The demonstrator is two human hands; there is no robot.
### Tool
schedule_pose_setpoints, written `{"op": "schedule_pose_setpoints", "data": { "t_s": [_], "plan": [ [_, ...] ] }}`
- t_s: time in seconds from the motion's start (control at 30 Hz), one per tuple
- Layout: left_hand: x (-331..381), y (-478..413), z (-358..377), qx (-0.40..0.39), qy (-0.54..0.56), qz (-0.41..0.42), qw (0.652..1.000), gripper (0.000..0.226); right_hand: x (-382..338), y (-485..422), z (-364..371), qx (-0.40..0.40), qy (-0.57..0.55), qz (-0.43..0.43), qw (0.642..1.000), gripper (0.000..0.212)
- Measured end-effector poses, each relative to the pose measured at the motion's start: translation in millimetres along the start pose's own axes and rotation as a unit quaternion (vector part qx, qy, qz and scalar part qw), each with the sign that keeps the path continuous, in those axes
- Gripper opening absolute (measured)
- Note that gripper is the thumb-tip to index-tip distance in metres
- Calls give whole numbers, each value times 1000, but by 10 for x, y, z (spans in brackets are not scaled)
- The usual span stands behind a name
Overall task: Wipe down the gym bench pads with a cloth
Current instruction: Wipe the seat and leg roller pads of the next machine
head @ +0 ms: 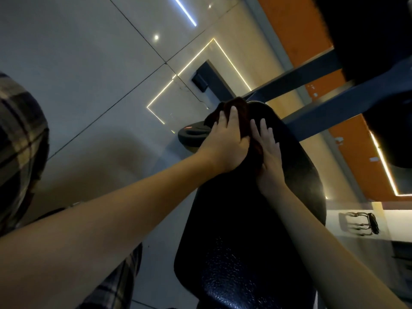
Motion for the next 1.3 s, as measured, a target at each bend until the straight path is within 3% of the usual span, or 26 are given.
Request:
{"op": "schedule_pose_setpoints", "data": {
  "t_s": [0.1,0.2,0.3,0.6,0.8,0.93,1.0,1.1,1.2,1.3],
  "plan": [
    [-45,256,-2,0,37,-7,999,76,16,1,10,-16,36,7,999,82],
    [-130,614,-38,13,40,5,999,76,12,-31,-4,-5,72,18,997,64],
    [-215,902,-60,23,35,6,999,81,-36,-11,-55,7,59,29,998,54],
    [-308,1743,-79,3,52,8,999,77,-16,-1,-51,43,22,25,999,52],
    [-333,1444,-61,23,26,-18,999,81,-11,10,-70,46,25,27,998,52],
    [-332,1041,-61,23,39,-57,997,55,-57,22,-96,41,30,24,998,51],
    [-348,921,-92,23,62,-77,995,55,-82,41,-115,35,28,25,999,51],
    [-361,1014,-91,23,90,-91,992,55,-120,88,-134,21,23,34,999,51],
    [-237,1290,-98,20,139,-65,988,44,-161,185,-131,15,27,29,999,51],
    [-223,1667,-90,6,148,-42,988,48,-193,322,-118,12,24,13,1000,51]
  ]
}}
Point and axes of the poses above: each hand's wrist, its own y-axis away from the middle knuckle, its own z-axis out of the palm, x = y × z, the point moved 10 cm from there along -y, towards the middle knuckle, and after that the axes turned 15 degrees about x, right-handed, at the moved point
